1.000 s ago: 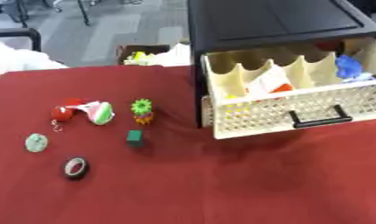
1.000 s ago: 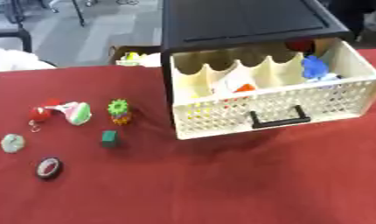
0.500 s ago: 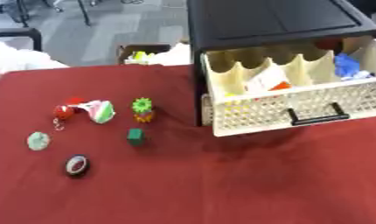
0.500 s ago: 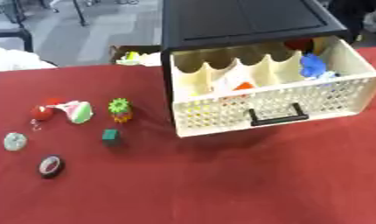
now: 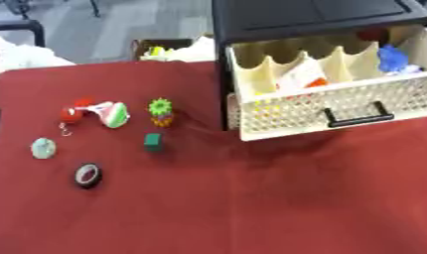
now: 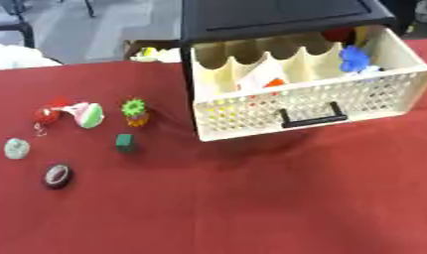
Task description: Pick up objects from table and place into drawer.
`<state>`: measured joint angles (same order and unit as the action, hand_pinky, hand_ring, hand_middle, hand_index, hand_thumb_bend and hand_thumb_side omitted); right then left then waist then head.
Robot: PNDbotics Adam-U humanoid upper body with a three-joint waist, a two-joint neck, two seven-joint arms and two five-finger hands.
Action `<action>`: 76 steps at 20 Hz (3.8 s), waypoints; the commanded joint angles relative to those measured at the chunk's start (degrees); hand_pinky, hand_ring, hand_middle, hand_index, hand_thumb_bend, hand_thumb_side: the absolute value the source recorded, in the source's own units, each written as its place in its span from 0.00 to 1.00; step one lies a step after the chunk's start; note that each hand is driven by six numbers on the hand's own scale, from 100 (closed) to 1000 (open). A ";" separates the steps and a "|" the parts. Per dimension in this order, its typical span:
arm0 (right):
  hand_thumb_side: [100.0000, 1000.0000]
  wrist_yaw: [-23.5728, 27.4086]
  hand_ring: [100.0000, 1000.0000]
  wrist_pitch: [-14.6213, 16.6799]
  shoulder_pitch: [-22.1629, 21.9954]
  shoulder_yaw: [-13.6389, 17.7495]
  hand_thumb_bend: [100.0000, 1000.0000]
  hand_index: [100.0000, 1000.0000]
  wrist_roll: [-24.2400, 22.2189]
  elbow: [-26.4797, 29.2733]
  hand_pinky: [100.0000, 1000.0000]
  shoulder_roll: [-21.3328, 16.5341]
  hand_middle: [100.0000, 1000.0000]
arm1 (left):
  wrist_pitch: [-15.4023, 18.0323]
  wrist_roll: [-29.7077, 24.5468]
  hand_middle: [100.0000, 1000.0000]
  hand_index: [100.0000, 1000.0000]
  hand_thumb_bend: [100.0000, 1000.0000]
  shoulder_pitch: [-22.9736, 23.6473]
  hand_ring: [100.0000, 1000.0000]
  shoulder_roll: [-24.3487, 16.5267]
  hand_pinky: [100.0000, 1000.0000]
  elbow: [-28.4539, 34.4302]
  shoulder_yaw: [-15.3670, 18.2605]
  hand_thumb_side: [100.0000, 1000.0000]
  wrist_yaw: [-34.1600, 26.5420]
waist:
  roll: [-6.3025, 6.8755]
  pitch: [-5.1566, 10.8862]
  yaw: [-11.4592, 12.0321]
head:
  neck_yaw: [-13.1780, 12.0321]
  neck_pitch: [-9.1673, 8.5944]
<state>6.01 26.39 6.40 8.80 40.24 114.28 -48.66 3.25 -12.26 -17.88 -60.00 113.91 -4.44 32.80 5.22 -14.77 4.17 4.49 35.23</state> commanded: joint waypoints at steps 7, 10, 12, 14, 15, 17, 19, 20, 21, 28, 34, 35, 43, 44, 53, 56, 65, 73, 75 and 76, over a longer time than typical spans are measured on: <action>1.00 -0.13 0.45 1.00 0.54 0.61 0.00 0.77 0.65 0.32 0.32 -1.42 0.45 | -1.40 -6.84 0.69 1.00 0.00 -2.99 0.53 -4.54 0.51 -0.41 -3.59 0.79 -0.73 | 0.13 0.13 -0.31 | -0.82 -0.86; 1.00 -0.20 0.45 0.94 0.64 0.51 0.00 0.77 0.46 0.32 0.32 -1.32 0.45 | -1.60 -8.10 0.65 1.00 0.08 -3.88 0.52 -4.33 0.51 -0.56 -4.59 0.82 -1.04 | 0.20 -0.03 -0.37 | -0.89 -1.07; 1.00 -0.23 0.45 0.89 0.77 0.38 0.00 0.77 0.18 0.32 0.32 -1.35 0.45 | -1.63 -8.86 0.62 0.99 0.12 -4.54 0.52 -4.23 0.50 -0.79 -5.39 0.85 -1.24 | 0.22 -0.06 -0.36 | -0.90 -1.13; 1.00 -0.17 0.45 0.86 0.90 0.27 0.00 0.77 -0.07 0.32 0.32 -1.44 0.45 | -1.67 -9.70 0.60 0.98 0.18 -5.40 0.51 -4.10 0.49 -1.31 -6.39 0.92 -1.62 | 0.22 -0.04 -0.30 | -0.98 -1.16; 1.00 -0.13 0.45 0.84 0.97 0.21 0.00 0.77 -0.19 0.32 0.32 -1.48 0.45 | -1.73 -10.15 0.60 0.98 0.19 -5.88 0.51 -4.05 0.49 -1.70 -6.99 0.93 -1.86 | 0.22 -0.02 -0.29 | -1.03 -1.20; 1.00 -0.09 0.45 0.82 1.06 0.15 0.00 0.76 -0.43 0.32 0.32 -1.51 0.45 | -1.94 -11.13 0.58 0.99 0.22 -6.81 0.49 -3.90 0.49 -2.68 -8.34 0.97 -2.21 | 0.19 0.00 -0.37 | -1.16 -1.30; 1.00 -0.10 0.45 0.81 1.09 0.12 0.00 0.76 -0.60 0.32 0.32 -1.49 0.45 | -2.00 -12.22 0.57 1.00 0.25 -7.62 0.49 -3.68 0.49 -3.59 -9.71 1.00 -2.54 | 0.15 -0.01 -0.50 | -1.28 -1.44; 1.00 -0.10 0.45 0.81 1.09 0.11 0.00 0.76 -0.67 0.32 0.32 -1.47 0.45 | -2.01 -12.66 0.55 1.00 0.26 -8.00 0.48 -3.58 0.49 -3.97 -10.27 1.00 -2.59 | 0.14 -0.02 -0.55 | -1.32 -1.48; 1.00 -0.11 0.45 0.82 1.10 0.11 0.00 0.76 -0.72 0.32 0.32 -1.46 0.45 | -2.03 -13.03 0.54 1.00 0.27 -8.40 0.47 -3.49 0.48 -4.35 -10.88 1.00 -2.55 | 0.13 -0.05 -0.62 | -1.40 -1.54; 1.00 0.14 0.45 0.46 1.62 -0.02 0.00 0.76 -0.94 0.32 0.32 -1.48 0.44 | -2.59 -13.61 0.48 0.96 0.29 -10.14 0.43 -2.60 0.46 -6.97 -14.59 0.94 -3.25 | 0.23 -0.11 -0.87 | -1.53 -1.76; 1.00 0.43 0.45 0.16 1.81 -0.06 0.00 0.75 -1.13 0.32 0.32 -1.35 0.44 | -1.55 -17.54 0.65 1.00 0.38 -11.41 0.52 -1.90 0.48 -8.65 -16.71 0.95 -2.62 | 0.28 0.02 -1.11 | -1.70 -1.99; 1.00 0.48 0.45 0.12 1.83 -0.04 0.00 0.75 -1.15 0.32 0.32 -1.32 0.44 | -1.30 -18.44 0.68 1.00 0.40 -11.62 0.54 -1.80 0.49 -9.00 -17.02 0.95 -2.27 | 0.28 0.05 -1.16 | -1.75 -1.99; 1.00 0.93 0.45 -0.06 2.09 -0.01 0.00 0.75 -1.17 0.32 0.32 -1.19 0.44 | 0.20 -19.06 0.84 1.00 0.41 -12.50 0.68 -0.85 0.54 -11.45 -18.45 0.89 -0.18 | 0.19 0.11 -1.32 | -2.02 -1.93; 1.00 0.94 0.45 -0.07 2.11 0.00 0.00 0.75 -1.18 0.32 0.32 -1.17 0.44 | 0.27 -18.87 0.84 1.00 0.41 -12.52 0.69 -0.78 0.54 -11.74 -18.63 0.89 -0.24 | 0.17 0.10 -1.34 | -2.04 -1.91; 1.00 0.84 0.45 -0.21 2.08 0.06 0.00 0.75 -1.27 0.32 0.32 -0.83 0.44 | -0.70 -17.59 0.77 0.99 0.36 -13.54 0.68 0.55 0.53 -15.37 -19.76 0.88 -0.59 | 0.01 0.01 -1.58 | -2.57 -1.97; 1.00 0.83 0.45 -0.19 2.08 0.09 0.00 0.75 -1.19 0.32 0.32 -0.81 0.44 | -1.17 -16.87 0.71 0.95 0.34 -14.09 0.65 1.18 0.52 -16.85 -20.17 0.87 -0.73 | -0.02 -0.01 -1.70 | -2.72 -1.87; 1.00 0.76 0.44 -0.40 2.05 0.20 0.00 0.74 -0.99 0.32 0.32 -0.46 0.44 | -2.75 -17.43 0.70 0.99 0.32 -15.18 0.59 2.51 0.48 -19.27 -21.26 0.87 -3.04 | -0.09 -0.04 -1.88 | -3.30 -2.01; 1.00 0.74 0.44 -0.54 2.09 0.20 0.00 0.74 -0.96 0.32 0.32 -0.31 0.44 | -2.55 -19.79 0.75 1.00 0.31 -16.21 0.60 3.63 0.48 -19.95 -22.53 0.92 -4.79 | -0.13 -0.06 -2.08 | -3.56 -1.99; 1.00 0.78 0.44 -0.54 2.14 0.19 0.00 0.74 -0.96 0.32 0.32 -0.30 0.44 | -2.11 -20.30 0.75 1.00 0.32 -16.56 0.60 3.99 0.48 -20.23 -22.89 0.93 -4.64 | -0.16 -0.08 -2.11 | -3.63 -1.93; 1.00 0.82 0.44 -0.54 2.16 0.18 0.00 0.74 -0.97 0.32 0.32 -0.27 0.44 | -1.94 -20.47 0.74 1.00 0.32 -16.77 0.59 4.17 0.48 -20.34 -23.05 0.93 -4.48 | -0.17 -0.08 -2.10 | -3.64 -1.94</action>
<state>6.68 25.71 8.05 8.44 38.91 114.27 -47.97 1.10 -32.33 -33.61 -54.64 93.53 -27.82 28.26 5.40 -15.62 2.07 1.07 33.64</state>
